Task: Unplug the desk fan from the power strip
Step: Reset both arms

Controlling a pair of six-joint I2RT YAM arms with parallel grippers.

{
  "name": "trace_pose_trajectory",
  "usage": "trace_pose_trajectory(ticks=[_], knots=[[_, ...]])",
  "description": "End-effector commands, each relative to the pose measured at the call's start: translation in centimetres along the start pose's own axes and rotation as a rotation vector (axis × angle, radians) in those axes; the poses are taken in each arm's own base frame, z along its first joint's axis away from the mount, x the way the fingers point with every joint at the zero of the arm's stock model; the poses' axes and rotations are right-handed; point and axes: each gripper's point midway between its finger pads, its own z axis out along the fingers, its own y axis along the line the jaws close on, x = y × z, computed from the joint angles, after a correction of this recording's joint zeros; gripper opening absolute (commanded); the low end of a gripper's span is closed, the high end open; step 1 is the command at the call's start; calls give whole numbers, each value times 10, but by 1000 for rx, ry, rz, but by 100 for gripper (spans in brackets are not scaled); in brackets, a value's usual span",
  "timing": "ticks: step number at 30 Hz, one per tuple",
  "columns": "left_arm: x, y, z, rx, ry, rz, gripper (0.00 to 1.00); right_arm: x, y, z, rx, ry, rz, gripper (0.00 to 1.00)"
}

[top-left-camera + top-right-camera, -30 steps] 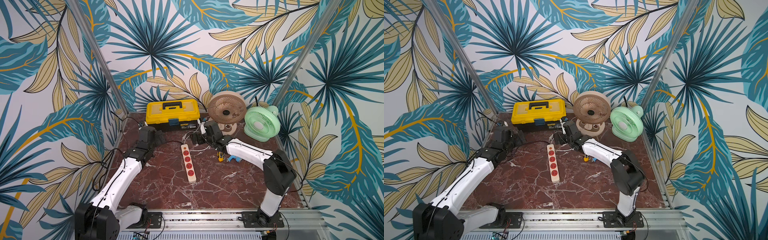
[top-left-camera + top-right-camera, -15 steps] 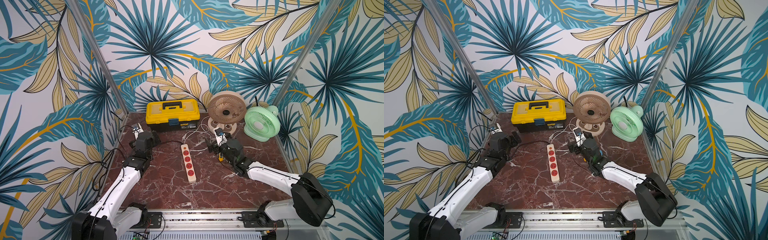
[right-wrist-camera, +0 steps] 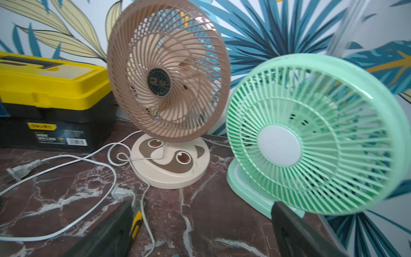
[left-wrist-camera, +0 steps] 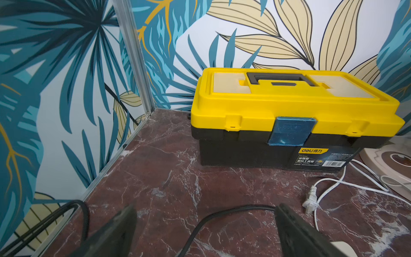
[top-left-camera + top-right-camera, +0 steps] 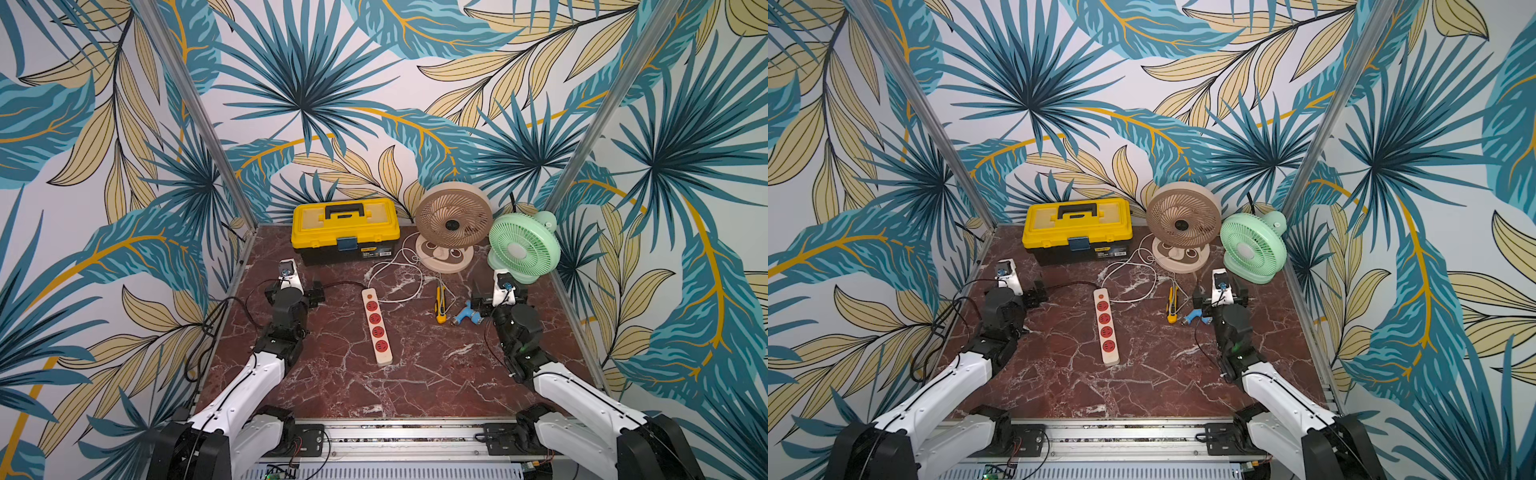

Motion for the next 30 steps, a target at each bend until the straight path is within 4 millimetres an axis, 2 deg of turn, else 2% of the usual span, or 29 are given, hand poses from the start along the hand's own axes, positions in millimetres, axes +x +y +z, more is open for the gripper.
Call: trace_pose_trajectory(ticks=[1,8,10,16,20,25,30], knots=[[-3,-2,2,13,-59,69,100,13,-25,-4,98,-5,82,99],[32,-3,17,21,-17,133,100,58,-38,7,160,91,100,100],[37,-5,20,30,5,157,100,68,-42,9,184,110,105,99],[66,10,33,-1,66,122,100,70,-49,20,200,124,103,100],[69,0,46,72,87,162,100,78,-43,36,155,140,99,99],[90,7,59,87,80,122,100,97,-31,58,98,178,74,99],[94,-6,62,177,108,138,100,102,-34,64,85,229,97,99]])
